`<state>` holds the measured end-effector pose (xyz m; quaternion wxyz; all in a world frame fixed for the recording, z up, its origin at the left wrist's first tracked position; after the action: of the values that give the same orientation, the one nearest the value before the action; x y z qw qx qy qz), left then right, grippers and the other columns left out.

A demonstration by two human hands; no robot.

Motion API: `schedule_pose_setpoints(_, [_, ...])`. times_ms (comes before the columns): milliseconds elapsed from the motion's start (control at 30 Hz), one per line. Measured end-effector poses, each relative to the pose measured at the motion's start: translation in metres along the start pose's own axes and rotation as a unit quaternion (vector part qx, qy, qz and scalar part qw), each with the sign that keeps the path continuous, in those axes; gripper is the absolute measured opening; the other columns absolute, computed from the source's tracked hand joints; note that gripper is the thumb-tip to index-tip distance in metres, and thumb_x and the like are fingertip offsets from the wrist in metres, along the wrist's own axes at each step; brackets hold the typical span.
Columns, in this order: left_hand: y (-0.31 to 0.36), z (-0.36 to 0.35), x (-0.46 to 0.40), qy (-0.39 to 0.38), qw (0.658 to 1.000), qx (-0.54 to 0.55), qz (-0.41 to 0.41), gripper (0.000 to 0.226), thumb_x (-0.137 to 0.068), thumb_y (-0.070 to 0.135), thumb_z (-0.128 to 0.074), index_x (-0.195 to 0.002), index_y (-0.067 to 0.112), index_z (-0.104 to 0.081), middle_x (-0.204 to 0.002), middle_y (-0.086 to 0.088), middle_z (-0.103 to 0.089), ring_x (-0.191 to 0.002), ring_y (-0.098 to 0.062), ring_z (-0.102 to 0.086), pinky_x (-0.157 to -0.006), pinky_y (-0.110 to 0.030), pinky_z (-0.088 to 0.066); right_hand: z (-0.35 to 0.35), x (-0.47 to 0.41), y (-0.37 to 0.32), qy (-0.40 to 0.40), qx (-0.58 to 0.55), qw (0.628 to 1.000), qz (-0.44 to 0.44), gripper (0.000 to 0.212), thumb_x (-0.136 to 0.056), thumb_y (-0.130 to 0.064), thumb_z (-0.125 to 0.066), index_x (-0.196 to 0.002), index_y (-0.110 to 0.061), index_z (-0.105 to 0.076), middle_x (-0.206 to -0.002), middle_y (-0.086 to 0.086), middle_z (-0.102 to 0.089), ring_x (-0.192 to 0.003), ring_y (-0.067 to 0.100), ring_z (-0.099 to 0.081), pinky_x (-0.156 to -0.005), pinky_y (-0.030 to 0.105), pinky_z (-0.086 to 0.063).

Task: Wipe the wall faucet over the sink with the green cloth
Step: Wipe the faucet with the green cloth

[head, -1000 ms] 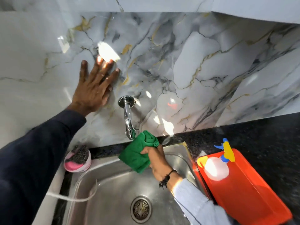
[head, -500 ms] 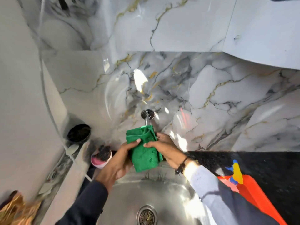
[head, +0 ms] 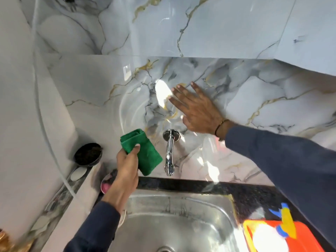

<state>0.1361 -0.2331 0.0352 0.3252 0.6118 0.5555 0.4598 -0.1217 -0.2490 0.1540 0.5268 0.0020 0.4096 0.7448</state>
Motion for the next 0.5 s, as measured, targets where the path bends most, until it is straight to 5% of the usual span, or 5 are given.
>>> schedule_pose_setpoints(133, [-0.015, -0.036, -0.016, 0.057, 0.971, -0.136, -0.190, 0.018, -0.102, 0.009, -0.061, -0.113, 0.021, -0.069, -0.097, 0.004, -0.073, -0.087, -0.011, -0.067, -0.085, -0.040, -0.060, -0.049, -0.006, 0.029, 0.065, 0.057, 0.994, 0.067, 0.087, -0.090, -0.041, -0.048, -0.168, -0.023, -0.013, -0.177, 0.005, -0.008, -0.164, 0.025, -0.010, -0.131, 0.060, -0.008])
schedule_pose_setpoints(233, [-0.043, -0.074, -0.017, 0.057, 0.930, -0.221, -0.288, 0.014, -0.098, 0.005, -0.056, -0.100, 0.005, -0.069, -0.081, -0.010, -0.070, -0.075, -0.027, -0.063, -0.066, -0.036, -0.056, -0.073, -0.011, 0.028, 0.127, 0.071, 0.987, 0.066, 0.088, -0.089, -0.042, -0.044, -0.168, -0.023, -0.011, -0.178, 0.004, -0.005, -0.165, 0.024, -0.005, -0.131, 0.060, 0.000])
schedule_pose_setpoints(400, [-0.054, -0.106, -0.023, 0.062, 0.898, -0.398, -0.176, 0.022, -0.093, 0.013, -0.054, -0.100, 0.003, -0.072, -0.094, -0.020, -0.078, -0.088, -0.038, -0.072, -0.076, -0.042, -0.059, -0.090, -0.014, 0.031, 0.171, 0.069, 0.981, 0.065, 0.089, -0.087, -0.044, -0.042, -0.168, -0.024, -0.011, -0.178, 0.005, -0.003, -0.165, 0.025, -0.005, -0.130, 0.060, 0.003])
schedule_pose_setpoints(500, [-0.042, -0.095, -0.040, -0.006, 0.936, -0.347, -0.050, 0.034, -0.094, 0.028, -0.048, -0.092, 0.002, -0.070, -0.093, -0.022, -0.075, -0.087, -0.038, -0.074, -0.075, -0.045, -0.064, -0.086, -0.014, 0.028, 0.176, 0.055, 0.981, 0.067, 0.090, -0.087, -0.045, -0.044, -0.168, -0.024, -0.010, -0.177, 0.005, -0.007, -0.164, 0.025, -0.009, -0.131, 0.059, 0.002])
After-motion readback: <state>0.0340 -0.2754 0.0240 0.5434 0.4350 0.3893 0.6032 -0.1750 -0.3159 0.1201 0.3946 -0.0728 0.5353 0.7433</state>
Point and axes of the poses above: each hand's wrist, its own x-axis away from the middle knuckle, its own z-axis out of the back of the hand, y = z × x, the point moved 1 cm from there along -x, towards the middle knuckle
